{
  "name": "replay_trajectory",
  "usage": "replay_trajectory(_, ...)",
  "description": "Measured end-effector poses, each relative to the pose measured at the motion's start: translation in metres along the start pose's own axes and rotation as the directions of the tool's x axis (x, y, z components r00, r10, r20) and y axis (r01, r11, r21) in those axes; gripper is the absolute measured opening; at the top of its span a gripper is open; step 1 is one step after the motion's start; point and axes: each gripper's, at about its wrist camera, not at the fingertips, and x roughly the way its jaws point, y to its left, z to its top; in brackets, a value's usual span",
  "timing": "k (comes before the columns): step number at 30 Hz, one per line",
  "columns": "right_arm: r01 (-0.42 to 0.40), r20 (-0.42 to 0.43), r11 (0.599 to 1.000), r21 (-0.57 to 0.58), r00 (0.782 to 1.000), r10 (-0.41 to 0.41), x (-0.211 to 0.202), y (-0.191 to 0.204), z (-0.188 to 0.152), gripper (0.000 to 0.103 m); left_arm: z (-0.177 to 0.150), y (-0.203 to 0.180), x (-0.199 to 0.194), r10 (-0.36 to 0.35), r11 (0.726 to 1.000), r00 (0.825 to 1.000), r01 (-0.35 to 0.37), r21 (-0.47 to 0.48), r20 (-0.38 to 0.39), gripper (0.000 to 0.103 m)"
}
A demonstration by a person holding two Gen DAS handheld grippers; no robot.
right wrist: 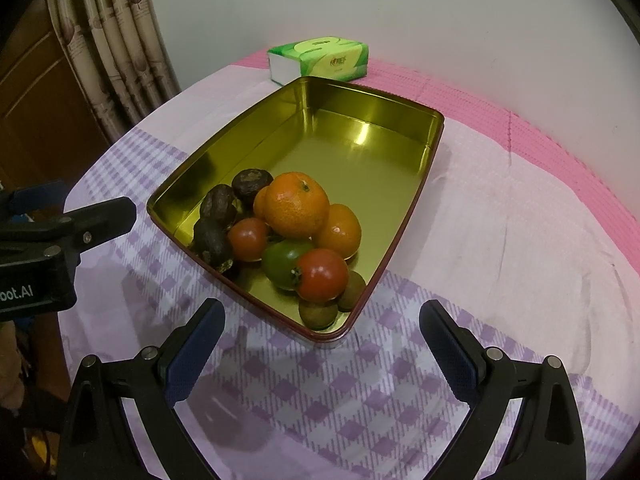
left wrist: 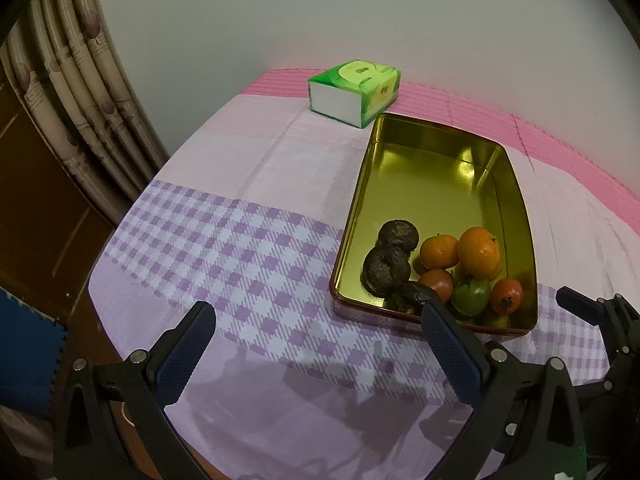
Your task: Organize fruits
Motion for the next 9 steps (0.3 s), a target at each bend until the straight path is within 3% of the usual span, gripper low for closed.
replay_trajectory(9,-0.008,0.002,1.0,0.001,1.0,0.008,-0.0007,0.0004,0.001,0.098,-0.0006,-0.0012,-0.0003,-0.009,1.0,1.0,0.009,0.005,0.0,0.102)
